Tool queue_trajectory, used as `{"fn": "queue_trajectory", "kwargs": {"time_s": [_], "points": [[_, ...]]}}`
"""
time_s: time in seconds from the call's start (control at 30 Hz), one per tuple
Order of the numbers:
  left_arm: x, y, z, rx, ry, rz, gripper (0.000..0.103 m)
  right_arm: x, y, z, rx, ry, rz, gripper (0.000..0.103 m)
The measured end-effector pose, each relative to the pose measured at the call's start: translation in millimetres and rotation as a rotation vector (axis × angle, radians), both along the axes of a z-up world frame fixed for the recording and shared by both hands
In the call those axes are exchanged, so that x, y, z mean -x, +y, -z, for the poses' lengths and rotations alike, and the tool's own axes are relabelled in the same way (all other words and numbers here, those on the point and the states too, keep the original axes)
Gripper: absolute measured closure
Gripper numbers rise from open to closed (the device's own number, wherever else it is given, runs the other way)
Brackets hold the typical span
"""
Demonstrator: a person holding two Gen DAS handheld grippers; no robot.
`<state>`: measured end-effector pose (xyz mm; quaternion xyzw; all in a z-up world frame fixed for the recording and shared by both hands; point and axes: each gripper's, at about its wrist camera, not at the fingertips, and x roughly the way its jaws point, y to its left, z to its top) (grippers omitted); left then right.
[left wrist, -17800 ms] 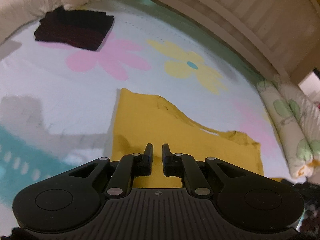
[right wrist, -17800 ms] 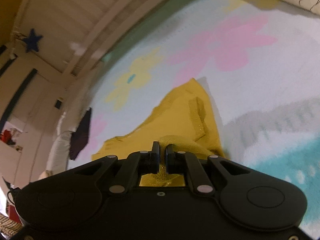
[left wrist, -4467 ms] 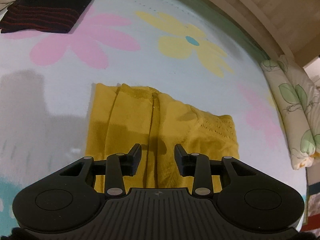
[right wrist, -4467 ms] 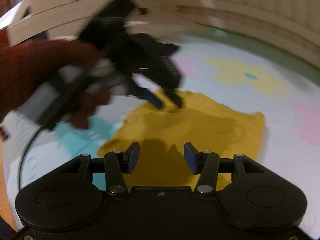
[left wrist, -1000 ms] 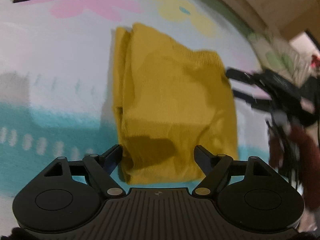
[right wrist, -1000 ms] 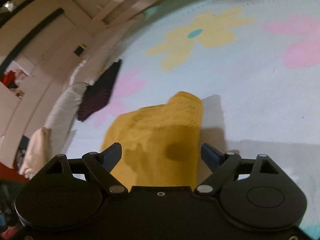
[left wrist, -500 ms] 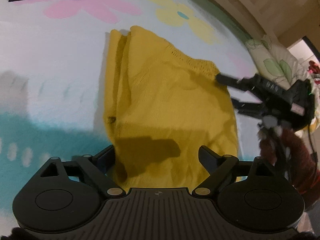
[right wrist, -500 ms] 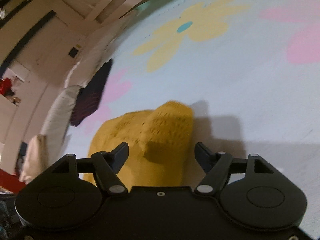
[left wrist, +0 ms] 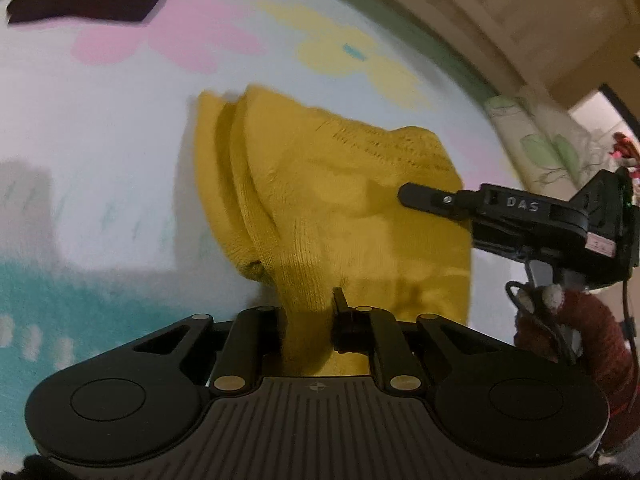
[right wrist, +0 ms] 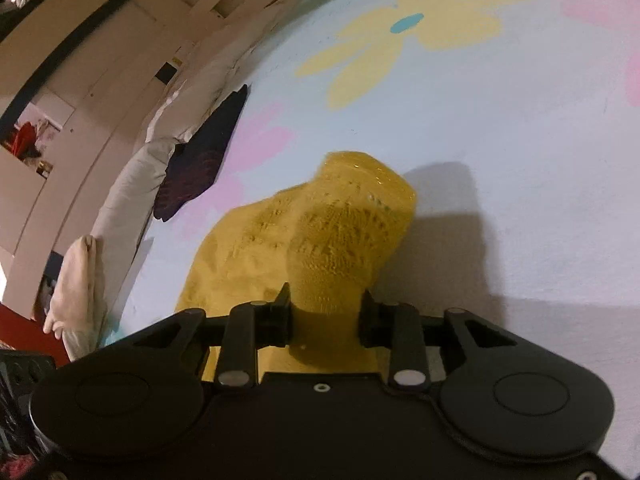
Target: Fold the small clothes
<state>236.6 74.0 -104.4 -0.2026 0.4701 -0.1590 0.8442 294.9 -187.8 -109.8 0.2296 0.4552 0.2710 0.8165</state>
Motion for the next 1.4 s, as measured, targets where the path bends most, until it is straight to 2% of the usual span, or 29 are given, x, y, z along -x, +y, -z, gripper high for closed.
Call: {"fn": "queue_trajectory", "kwargs": {"time_s": [0.23,0.43,0.57,0.63,0.7,0.77,0.8,0.83,0.9,0.97,1.07,1.23,1.27,1.4], "points": [[41,-34,-41,0.004,-0.049,0.08,0.09,36,-8,-47,0.078,-0.04,0.001,0.063],[101,-60,-48,-0.003,-0.04,0.126,0.09,82,-37,-68,0.143,0.008,0.002,0.063],[142,-70,-27,0.027,0.027,0.14,0.089,121,-60,-65,0.16,0.052,-0.003,0.063],[162,-79,-4,-0.011,0.109,0.157,0.088,136,-68,-55,0.186,0.083,0.001,0.06],[176,-86,19,-0.071,0.199,0.175,0.086,148,-75,-36,0.237,0.13,0.016,0.05],[188,-82,16,-0.069,0.155,0.165,0.086,155,-80,-19,0.332,0.182,0.041,0.044],[190,-81,10,-0.08,0.155,0.176,0.086,157,-84,-16,0.351,0.183,0.045,0.04],[191,-78,3,-0.074,0.132,0.178,0.086,159,-89,-19,0.335,0.178,0.05,0.04],[196,-73,-18,-0.075,0.063,0.188,0.086,163,-98,-33,0.302,0.137,0.073,0.04],[194,-67,-39,-0.092,-0.011,0.188,0.081,169,-104,-47,0.28,0.087,0.096,0.039],[169,-57,-56,-0.1,-0.08,0.121,0.074,172,-109,-58,0.24,0.029,0.123,0.038],[115,-54,-51,-0.057,-0.062,0.038,0.073,177,-109,-58,0.246,-0.021,0.124,0.038],[106,-65,-46,-0.057,-0.052,0.03,0.073,176,-109,-57,0.245,-0.022,0.121,0.038],[86,-71,-24,-0.047,0.012,0.001,0.073,181,-111,-55,0.233,-0.018,0.114,0.038]]}}
